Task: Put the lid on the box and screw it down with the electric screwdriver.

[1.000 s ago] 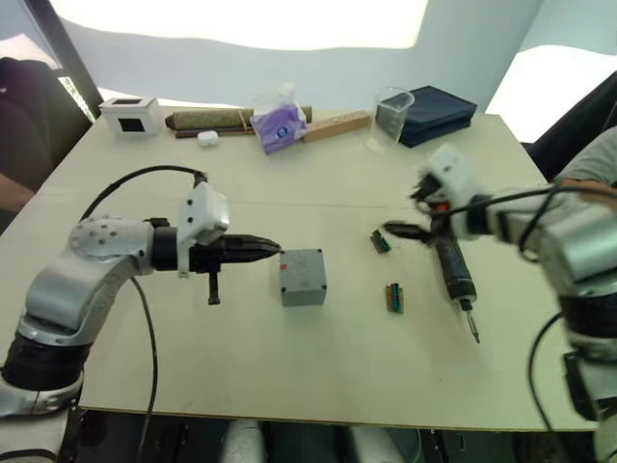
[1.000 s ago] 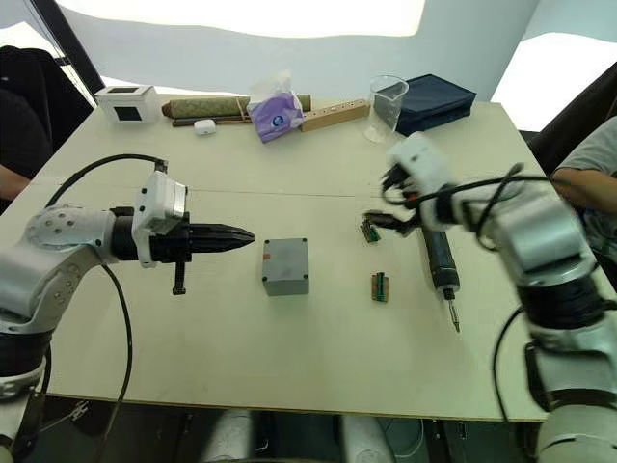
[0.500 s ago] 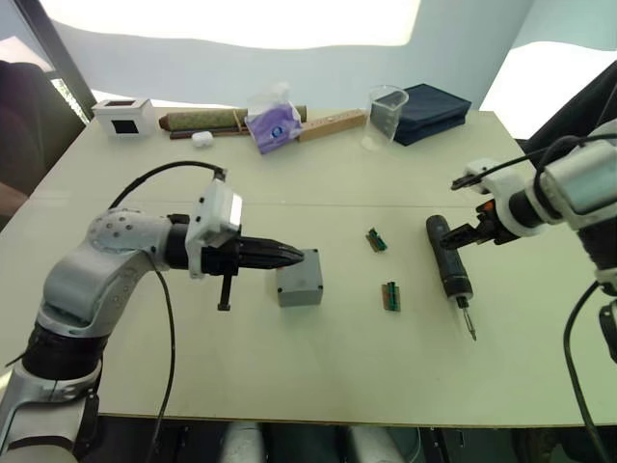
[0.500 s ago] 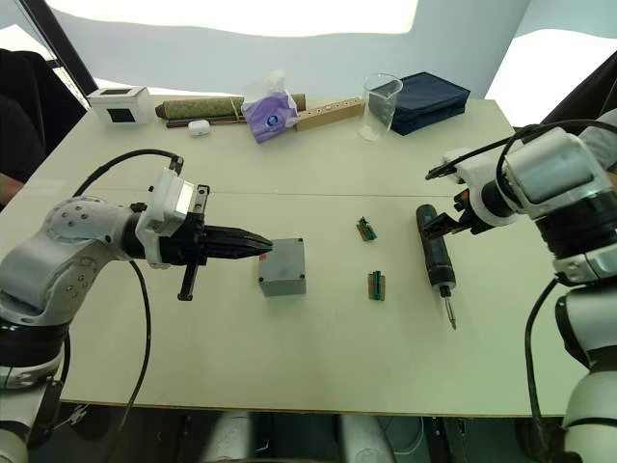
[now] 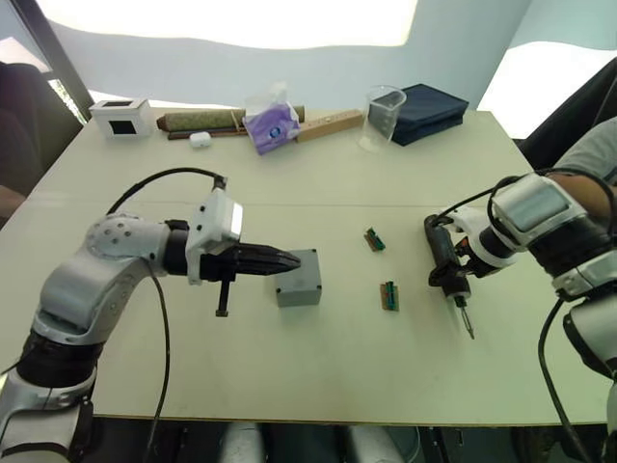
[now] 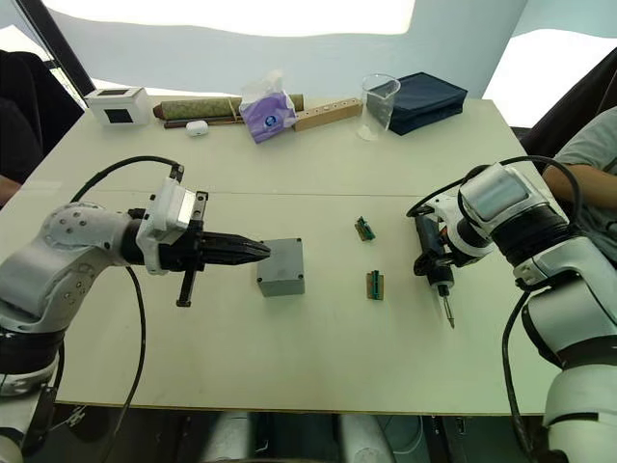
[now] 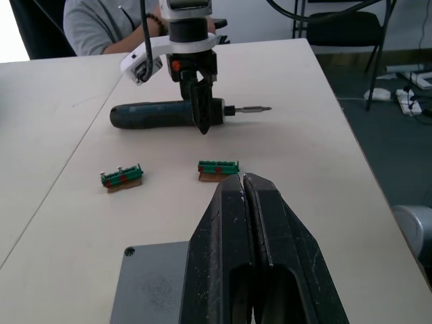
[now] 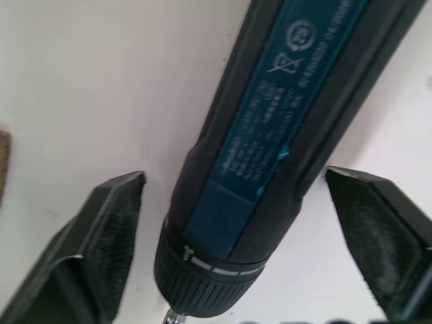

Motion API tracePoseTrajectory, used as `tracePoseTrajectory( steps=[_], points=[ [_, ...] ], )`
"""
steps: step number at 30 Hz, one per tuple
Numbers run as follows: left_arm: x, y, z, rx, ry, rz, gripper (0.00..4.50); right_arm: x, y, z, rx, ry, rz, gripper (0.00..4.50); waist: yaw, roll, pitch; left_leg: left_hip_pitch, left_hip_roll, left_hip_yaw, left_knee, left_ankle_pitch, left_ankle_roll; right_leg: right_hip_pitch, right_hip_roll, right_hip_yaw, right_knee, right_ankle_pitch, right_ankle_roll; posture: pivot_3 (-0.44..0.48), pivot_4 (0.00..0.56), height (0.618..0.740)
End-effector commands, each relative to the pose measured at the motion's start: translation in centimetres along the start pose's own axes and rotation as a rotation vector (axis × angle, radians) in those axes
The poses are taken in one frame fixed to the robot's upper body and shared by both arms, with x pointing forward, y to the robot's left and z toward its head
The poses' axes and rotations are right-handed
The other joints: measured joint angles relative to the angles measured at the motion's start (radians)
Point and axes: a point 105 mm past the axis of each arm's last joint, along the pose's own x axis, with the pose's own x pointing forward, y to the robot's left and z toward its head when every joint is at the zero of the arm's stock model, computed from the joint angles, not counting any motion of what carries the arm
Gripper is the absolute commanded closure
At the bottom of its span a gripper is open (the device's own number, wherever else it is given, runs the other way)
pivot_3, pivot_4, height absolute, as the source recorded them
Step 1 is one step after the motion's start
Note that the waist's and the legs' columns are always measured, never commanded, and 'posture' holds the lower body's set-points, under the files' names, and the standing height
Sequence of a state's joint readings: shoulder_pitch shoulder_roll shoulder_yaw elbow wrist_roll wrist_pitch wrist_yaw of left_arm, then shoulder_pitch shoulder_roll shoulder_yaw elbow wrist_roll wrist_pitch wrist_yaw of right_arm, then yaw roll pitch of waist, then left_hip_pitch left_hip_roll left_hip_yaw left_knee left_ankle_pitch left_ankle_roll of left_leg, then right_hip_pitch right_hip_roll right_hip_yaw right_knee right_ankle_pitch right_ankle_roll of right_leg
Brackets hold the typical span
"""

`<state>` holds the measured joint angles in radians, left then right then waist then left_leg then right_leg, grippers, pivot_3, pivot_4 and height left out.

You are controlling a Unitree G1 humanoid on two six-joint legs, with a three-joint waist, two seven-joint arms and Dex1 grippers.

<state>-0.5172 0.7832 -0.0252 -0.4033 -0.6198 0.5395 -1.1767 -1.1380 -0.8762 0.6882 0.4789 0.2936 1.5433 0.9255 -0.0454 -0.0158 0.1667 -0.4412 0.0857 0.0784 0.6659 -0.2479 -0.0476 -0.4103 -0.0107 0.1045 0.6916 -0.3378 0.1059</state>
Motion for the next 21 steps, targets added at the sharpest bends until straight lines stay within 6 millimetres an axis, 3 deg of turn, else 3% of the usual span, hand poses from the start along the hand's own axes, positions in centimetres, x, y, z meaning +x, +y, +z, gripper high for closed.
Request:
tracePoseTrajectory(
  steps=[1,4,10,12,15,17,21],
  points=[
    [-0.3,0.0,0.6,0.03,0.006,0.018,4.5,0.2,1.2,1.0,-0.001,-0.023,0.05,1.83,-0.001,0.0,0.0,0.0,0.0,0.0,0.0,0.0,0.0,0.0,0.0,0.0,0.0,0.0,0.0,0.0,0.15,0.74],
    [-0.4,0.1,0.4,0.027,0.014,0.023,4.5,-0.1,1.5,1.6,0.011,-0.046,0.058,2.59,-0.005,-0.001,0.0,0.0,0.0,0.0,0.0,0.0,0.0,0.0,0.001,0.0,0.0,0.0,0.0,0.0,0.15,0.74],
    [-0.9,0.5,0.0,0.019,0.032,0.057,4.5,-2.4,1.4,3.6,0.028,-0.155,0.046,2.59,-0.018,0.0,0.0,0.0,0.0,0.0,0.0,0.0,0.0,0.0,0.001,0.0,0.001,0.0,0.0,0.0,0.15,0.74],
    [-1.3,1.0,-0.4,0.017,0.051,0.081,4.5,-4.6,2.1,5.2,-0.025,-0.259,0.042,2.59,-0.019,0.002,0.001,0.0,0.0,0.0,-0.001,0.0,0.0,-0.001,0.0,0.0,0.001,0.0,0.0,0.0,0.15,0.74],
    [-1.9,1.6,-1.3,0.005,0.08,0.111,4.5,-9.5,5.9,8.0,-0.214,-0.542,0.112,2.59,-0.021,0.005,0.003,-0.003,0.0,0.001,-0.001,0.0,0.0,-0.004,0.0,0.001,0.002,0.0,0.0,0.0,0.15,0.74],
    [-1.9,1.9,-1.7,-0.001,0.089,0.118,4.5,-12.4,7.9,10.0,-0.338,-0.846,0.133,2.59,-0.024,0.004,0.003,-0.003,0.0,0.001,-0.001,0.0,0.0,-0.007,0.0,0.001,0.004,0.0,0.0,0.0,0.15,0.74],
    [-1.9,2.4,-2.5,-0.005,0.107,0.134,4.5,-15.6,10.3,10.6,-0.326,-1.158,0.241,2.59,-0.017,0.004,0.003,-0.003,0.0,-0.001,-0.002,0.001,-0.002,-0.006,0.001,0.0,0.005,0.0,0.0,0.0,0.15,0.74]
  ],
)
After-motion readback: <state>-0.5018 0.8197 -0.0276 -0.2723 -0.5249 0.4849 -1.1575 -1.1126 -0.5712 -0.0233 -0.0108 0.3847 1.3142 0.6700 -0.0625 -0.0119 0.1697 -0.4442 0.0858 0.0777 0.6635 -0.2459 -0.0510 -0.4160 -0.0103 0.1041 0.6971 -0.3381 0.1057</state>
